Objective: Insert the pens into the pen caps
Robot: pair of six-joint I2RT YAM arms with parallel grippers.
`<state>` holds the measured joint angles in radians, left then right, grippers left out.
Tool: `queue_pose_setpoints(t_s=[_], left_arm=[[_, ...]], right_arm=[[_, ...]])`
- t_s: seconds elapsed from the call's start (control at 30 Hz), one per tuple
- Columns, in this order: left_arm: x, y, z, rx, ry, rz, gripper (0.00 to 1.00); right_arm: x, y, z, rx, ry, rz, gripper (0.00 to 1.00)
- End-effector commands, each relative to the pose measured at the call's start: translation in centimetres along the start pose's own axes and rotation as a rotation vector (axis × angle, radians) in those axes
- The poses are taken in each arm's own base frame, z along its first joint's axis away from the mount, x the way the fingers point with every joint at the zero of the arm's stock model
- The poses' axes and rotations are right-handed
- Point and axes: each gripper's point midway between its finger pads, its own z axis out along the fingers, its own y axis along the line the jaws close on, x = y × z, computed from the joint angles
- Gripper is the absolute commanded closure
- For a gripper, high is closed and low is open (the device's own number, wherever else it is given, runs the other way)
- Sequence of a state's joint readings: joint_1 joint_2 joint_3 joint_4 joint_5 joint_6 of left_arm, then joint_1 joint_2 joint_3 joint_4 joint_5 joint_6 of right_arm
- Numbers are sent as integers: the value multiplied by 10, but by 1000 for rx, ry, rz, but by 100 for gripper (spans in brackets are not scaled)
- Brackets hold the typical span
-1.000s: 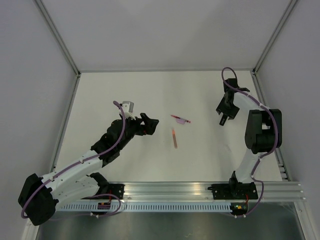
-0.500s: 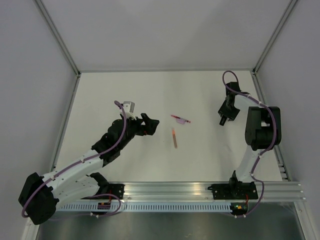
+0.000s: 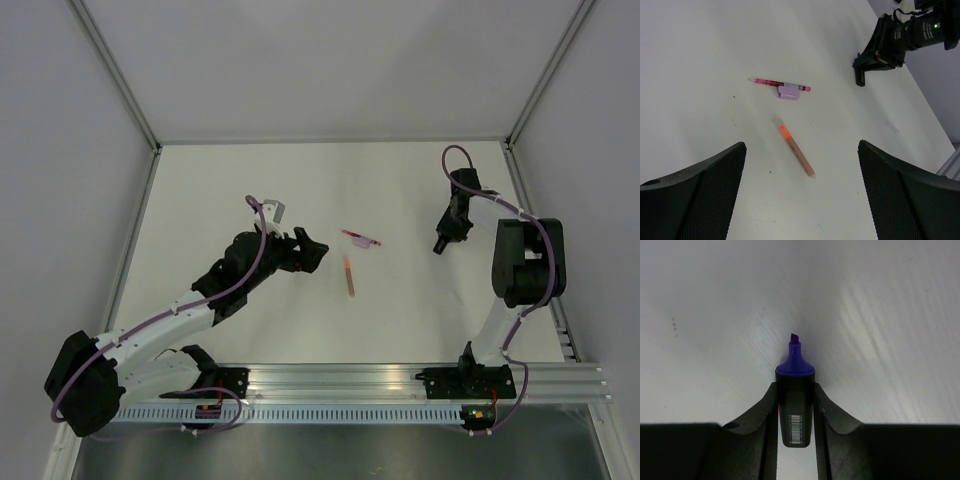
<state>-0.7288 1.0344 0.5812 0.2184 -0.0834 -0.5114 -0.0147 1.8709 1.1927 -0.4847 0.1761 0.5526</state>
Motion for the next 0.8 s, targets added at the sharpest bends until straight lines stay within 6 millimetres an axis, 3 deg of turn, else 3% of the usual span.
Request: queue_pose_setpoints(t_s=[0.0, 0.27, 0.37, 0.63, 0.77], left_arm=[[-12, -34, 6, 152, 11, 66, 5], [9, -59, 18, 300, 129, 79, 9], [13, -66, 18, 341, 149, 76, 9], [18, -87, 13, 466, 190, 51, 12], [21, -94, 12, 507, 201, 39, 14]], right_arm=[[24, 25, -16, -116, 48, -35, 98], [37, 70, -54, -306, -31, -74, 100], [46, 92, -78, -403, -59, -93, 100], [76, 138, -159, -683, -182, -102, 100], [87, 147, -204, -796, -260, -77, 100]])
